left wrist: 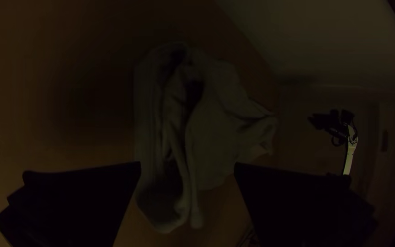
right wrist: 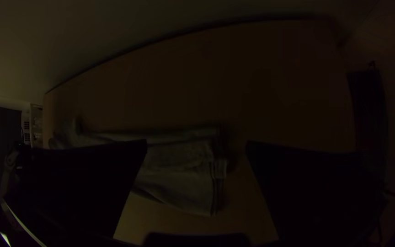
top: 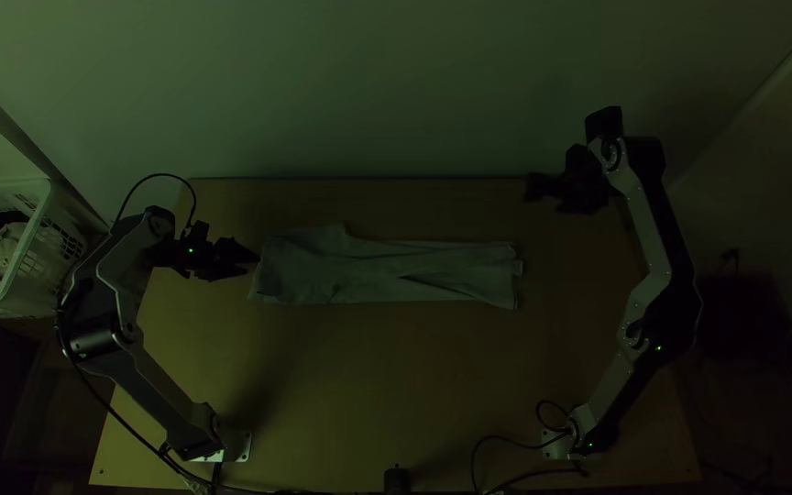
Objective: Fold the t-shirt
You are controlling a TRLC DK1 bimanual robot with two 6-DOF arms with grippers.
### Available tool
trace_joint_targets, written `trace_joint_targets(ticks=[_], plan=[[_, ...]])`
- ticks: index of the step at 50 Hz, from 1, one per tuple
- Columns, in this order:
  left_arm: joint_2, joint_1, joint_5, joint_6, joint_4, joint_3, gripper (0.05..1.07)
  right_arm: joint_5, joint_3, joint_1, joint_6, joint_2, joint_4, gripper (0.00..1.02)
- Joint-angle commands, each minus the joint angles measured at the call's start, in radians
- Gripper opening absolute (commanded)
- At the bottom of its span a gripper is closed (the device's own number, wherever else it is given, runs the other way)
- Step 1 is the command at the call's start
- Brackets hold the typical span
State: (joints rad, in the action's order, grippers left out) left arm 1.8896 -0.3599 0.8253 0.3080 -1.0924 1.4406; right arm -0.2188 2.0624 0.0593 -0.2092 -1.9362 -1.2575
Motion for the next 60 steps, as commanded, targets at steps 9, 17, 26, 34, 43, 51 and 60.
trace_joint_targets(ticks=[9,17,26,34,43,51,60], plan=[[0.097,-0.008,0.046,0.043,0.028,-0.051,1.03,-0.008,-0.048,0.025,-0.015,0.054,-0.013,0.99],[0.120,-0.005,0.048,0.043,0.058,-0.057,1.03,-0.008,-0.073,0.025,-0.010,0.063,-0.011,0.99],[0.143,0.038,0.046,0.034,0.077,-0.062,1.03,-0.008,-0.105,0.040,-0.010,0.080,0.001,0.99],[0.167,0.110,0.046,0.002,0.115,-0.074,1.03,-0.010,-0.105,0.048,-0.015,0.089,0.007,0.99],[0.158,0.184,0.041,-0.064,0.172,-0.083,1.03,-0.008,-0.111,0.054,-0.015,0.100,0.007,0.99],[0.143,0.226,0.009,-0.164,0.276,-0.083,1.03,-0.010,-0.125,0.066,-0.016,0.106,0.007,0.99],[0.057,0.257,-0.080,-0.250,0.387,-0.132,0.99,-0.010,-0.145,0.074,-0.019,0.115,0.012,0.99]])
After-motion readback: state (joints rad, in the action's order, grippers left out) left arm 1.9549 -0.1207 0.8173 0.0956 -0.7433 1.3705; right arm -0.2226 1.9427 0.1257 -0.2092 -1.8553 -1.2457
